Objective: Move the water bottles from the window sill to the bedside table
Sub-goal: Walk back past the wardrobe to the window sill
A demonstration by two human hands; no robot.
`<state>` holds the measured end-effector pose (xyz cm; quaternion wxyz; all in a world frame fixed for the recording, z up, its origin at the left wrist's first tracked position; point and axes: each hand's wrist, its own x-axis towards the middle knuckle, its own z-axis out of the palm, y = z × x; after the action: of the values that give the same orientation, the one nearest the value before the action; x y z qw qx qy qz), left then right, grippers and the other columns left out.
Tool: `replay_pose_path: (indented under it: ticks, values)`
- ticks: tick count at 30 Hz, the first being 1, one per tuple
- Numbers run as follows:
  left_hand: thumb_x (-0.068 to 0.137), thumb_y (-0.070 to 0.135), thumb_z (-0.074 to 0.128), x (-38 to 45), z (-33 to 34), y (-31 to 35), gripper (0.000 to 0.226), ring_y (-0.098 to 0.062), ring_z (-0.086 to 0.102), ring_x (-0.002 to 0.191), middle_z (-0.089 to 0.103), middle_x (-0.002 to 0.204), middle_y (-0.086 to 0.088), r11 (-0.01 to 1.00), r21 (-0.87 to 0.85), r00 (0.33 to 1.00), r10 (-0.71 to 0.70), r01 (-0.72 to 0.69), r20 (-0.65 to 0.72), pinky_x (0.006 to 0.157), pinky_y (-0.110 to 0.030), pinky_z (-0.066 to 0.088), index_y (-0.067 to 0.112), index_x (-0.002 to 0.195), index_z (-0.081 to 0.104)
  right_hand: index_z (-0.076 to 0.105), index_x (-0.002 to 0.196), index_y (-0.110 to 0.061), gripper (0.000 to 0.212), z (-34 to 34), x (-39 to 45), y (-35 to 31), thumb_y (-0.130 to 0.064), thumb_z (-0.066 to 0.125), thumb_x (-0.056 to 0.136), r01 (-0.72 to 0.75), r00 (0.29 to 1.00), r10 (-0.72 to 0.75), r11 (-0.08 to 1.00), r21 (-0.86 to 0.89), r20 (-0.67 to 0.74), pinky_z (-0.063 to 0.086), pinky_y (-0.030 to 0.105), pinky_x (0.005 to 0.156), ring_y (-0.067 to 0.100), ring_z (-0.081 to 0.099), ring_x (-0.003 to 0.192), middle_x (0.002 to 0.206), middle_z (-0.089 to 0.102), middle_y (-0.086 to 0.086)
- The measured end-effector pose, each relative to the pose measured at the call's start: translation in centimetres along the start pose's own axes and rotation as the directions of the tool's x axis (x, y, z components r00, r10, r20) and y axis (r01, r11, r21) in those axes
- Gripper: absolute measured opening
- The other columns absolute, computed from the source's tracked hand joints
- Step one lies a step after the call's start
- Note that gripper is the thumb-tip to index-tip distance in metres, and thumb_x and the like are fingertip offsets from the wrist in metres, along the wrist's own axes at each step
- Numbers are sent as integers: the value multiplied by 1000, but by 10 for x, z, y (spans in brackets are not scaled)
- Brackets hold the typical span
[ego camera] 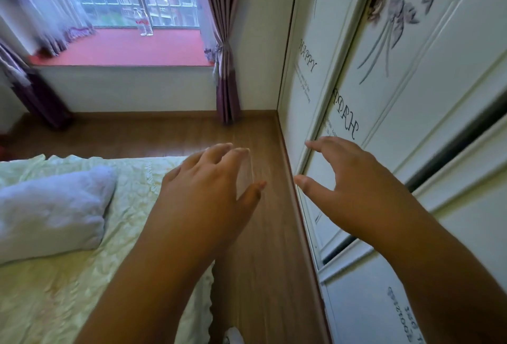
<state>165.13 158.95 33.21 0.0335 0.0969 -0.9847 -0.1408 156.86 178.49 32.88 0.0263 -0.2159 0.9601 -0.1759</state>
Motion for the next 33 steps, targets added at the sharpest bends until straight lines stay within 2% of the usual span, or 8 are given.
replay_pose_path:
  ticks: [4, 18, 26, 33]
  values:
    - [84, 75, 27, 38, -8, -31, 69, -13, 27, 144, 26, 157, 18, 1000, 9, 1000, 8, -8, -9, 113, -42, 30, 45, 146, 26, 33, 149, -39, 65, 12, 41, -17, -61, 51, 91, 3, 1000, -3, 1000, 27, -2, 36, 44, 113, 12, 34, 141, 156, 34, -13]
    - [85, 74, 26, 143, -11, -83, 68, -10, 24, 145, 26, 156, 21, 995, 45, 996, -87, 87, -16, 113, -40, 28, 47, 147, 26, 34, 149, -36, 65, 39, 184, -28, -58, 54, 91, 97, 995, -100, 991, 90, 31, 35, 39, 111, 12, 35, 141, 155, 36, -12]
    - [88, 74, 27, 239, -20, -78, 63, -11, 25, 144, 27, 156, 20, 977, 128, 983, -162, 172, -86, 113, -40, 28, 47, 146, 27, 35, 149, -36, 66, 26, 299, -19, -58, 54, 90, 214, 975, -220, 962, 172, 17, 38, 47, 111, 15, 35, 141, 155, 36, -11]
    - [88, 74, 28, 323, -24, -58, 62, -11, 25, 144, 27, 156, 21, 959, 138, 965, -232, 248, -123, 112, -41, 28, 48, 145, 27, 36, 148, -38, 64, 12, 393, 10, -58, 55, 91, 278, 957, -289, 942, 190, 37, 38, 42, 111, 12, 37, 140, 154, 37, -13]
